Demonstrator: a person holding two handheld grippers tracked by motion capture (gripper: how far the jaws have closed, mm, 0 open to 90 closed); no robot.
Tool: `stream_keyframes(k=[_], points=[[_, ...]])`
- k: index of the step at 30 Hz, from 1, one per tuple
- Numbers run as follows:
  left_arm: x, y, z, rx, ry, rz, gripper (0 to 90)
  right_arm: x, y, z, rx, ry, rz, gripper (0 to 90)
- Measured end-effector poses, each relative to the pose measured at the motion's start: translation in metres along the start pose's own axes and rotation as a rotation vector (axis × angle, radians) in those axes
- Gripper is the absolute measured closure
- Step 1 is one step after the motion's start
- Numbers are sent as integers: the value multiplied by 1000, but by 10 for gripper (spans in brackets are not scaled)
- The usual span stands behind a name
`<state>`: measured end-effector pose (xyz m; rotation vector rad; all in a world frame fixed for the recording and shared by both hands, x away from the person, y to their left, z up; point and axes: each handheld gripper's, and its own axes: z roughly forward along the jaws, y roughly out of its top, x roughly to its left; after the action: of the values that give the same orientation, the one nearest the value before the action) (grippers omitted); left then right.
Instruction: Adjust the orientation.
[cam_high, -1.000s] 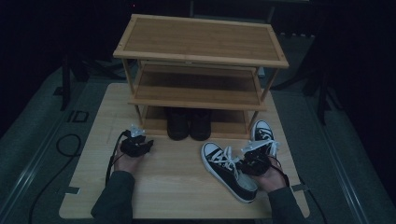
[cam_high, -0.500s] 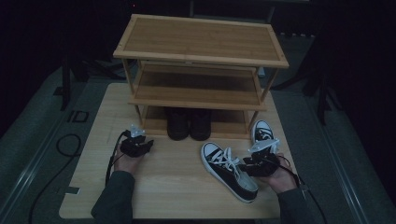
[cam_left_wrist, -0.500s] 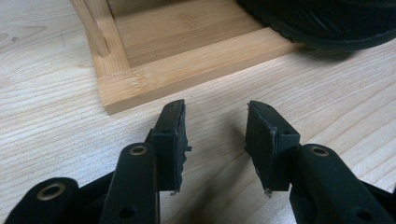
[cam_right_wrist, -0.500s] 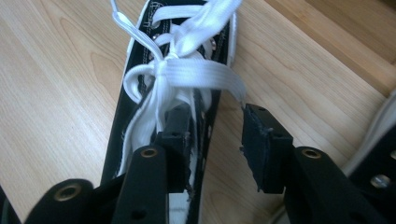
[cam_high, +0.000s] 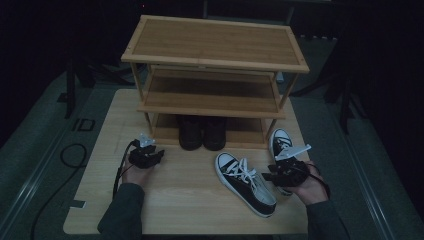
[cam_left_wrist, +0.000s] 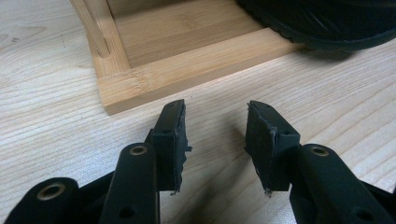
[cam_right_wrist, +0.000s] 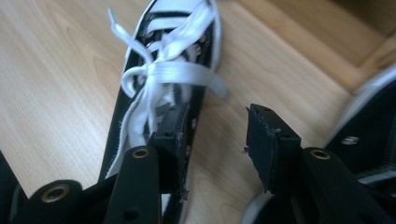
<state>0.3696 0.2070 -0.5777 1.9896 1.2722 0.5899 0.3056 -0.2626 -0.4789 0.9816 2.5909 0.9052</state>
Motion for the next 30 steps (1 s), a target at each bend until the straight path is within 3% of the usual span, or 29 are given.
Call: stream_keyframes(k=[4,14,30], points=[[0,0,0,-2,-1,0,585,-8,-2,-8,-12,-33,28,562],[1,0,0,-3,-1,0,586,-17,-11,-7,29,-135,67,527],[0,0,0,-2,0,-1,586,-33,-16,-9,48,-219,148,499]])
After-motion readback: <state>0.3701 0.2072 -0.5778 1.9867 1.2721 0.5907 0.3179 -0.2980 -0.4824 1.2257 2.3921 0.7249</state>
